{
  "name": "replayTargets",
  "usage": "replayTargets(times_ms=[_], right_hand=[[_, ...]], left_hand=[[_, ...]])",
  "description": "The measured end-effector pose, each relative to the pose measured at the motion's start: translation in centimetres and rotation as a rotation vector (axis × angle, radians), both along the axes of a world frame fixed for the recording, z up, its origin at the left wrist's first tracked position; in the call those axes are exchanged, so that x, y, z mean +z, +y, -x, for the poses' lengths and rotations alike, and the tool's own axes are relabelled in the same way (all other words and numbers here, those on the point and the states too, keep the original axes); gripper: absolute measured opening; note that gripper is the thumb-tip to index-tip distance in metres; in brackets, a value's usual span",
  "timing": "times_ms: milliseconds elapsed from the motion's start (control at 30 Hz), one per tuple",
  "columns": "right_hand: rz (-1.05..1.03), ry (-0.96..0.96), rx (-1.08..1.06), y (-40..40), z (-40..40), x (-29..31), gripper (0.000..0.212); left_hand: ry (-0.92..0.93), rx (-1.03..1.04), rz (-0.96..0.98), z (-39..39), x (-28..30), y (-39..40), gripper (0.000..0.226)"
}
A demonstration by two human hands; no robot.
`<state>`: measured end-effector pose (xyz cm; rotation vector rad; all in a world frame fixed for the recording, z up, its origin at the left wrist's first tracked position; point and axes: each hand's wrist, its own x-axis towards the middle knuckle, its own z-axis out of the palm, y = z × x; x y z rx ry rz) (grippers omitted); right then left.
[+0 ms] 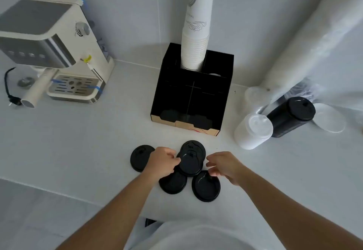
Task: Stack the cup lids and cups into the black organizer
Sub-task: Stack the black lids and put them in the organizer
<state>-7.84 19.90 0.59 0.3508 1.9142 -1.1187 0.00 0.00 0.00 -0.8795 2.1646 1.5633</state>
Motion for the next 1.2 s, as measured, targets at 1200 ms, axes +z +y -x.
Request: replayTargets(times_ms=[1200], right_hand=[[-0.072,0.197,-0.090,4.9,-5.6,-1.9,0.013]], left_hand=[[0.117,-0.219,0.126,-4.1,-1.7,7.2,0.050]])
